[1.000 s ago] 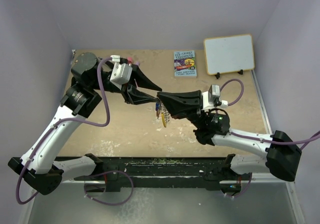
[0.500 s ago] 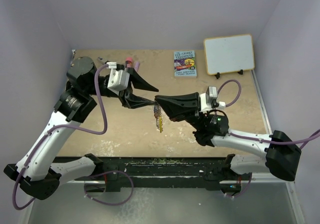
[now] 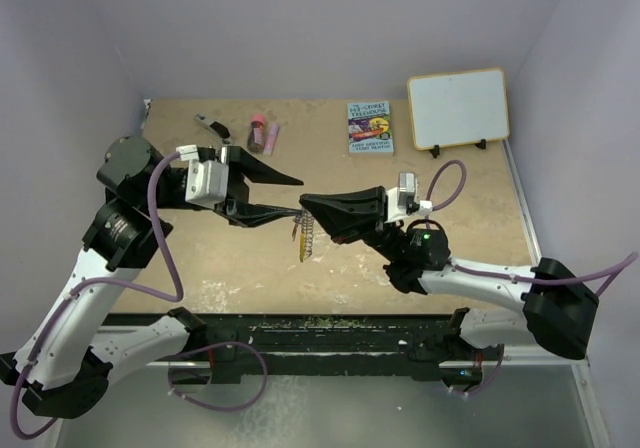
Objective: Put the keys on the keyring
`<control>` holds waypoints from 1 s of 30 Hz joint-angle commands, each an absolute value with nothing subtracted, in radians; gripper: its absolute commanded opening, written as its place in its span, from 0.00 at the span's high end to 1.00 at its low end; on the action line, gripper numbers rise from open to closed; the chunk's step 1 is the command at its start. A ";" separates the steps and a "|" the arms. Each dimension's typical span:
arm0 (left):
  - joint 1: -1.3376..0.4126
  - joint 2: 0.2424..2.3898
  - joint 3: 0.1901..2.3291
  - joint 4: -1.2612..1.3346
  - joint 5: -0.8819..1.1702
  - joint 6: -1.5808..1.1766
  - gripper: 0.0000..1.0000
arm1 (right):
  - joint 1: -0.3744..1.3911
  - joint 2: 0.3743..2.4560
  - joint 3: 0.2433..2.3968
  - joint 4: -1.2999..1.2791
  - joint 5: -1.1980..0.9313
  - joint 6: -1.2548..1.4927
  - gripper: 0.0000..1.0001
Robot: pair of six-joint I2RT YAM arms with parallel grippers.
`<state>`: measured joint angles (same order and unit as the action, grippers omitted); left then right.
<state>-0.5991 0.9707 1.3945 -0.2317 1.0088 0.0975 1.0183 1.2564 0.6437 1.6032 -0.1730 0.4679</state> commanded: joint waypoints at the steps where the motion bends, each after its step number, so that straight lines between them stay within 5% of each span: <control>1: -0.603 0.964 1.393 -0.211 1.035 0.100 0.52 | 1.014 1.235 0.654 1.898 -0.151 0.450 1.00; 17: -0.602 0.881 1.262 -0.173 0.790 0.107 0.55 | 1.015 1.163 0.615 1.898 -0.156 0.439 1.00; 30: -0.604 0.894 1.051 0.128 0.925 -0.081 0.60 | 1.015 1.129 0.607 1.898 -0.175 0.449 1.00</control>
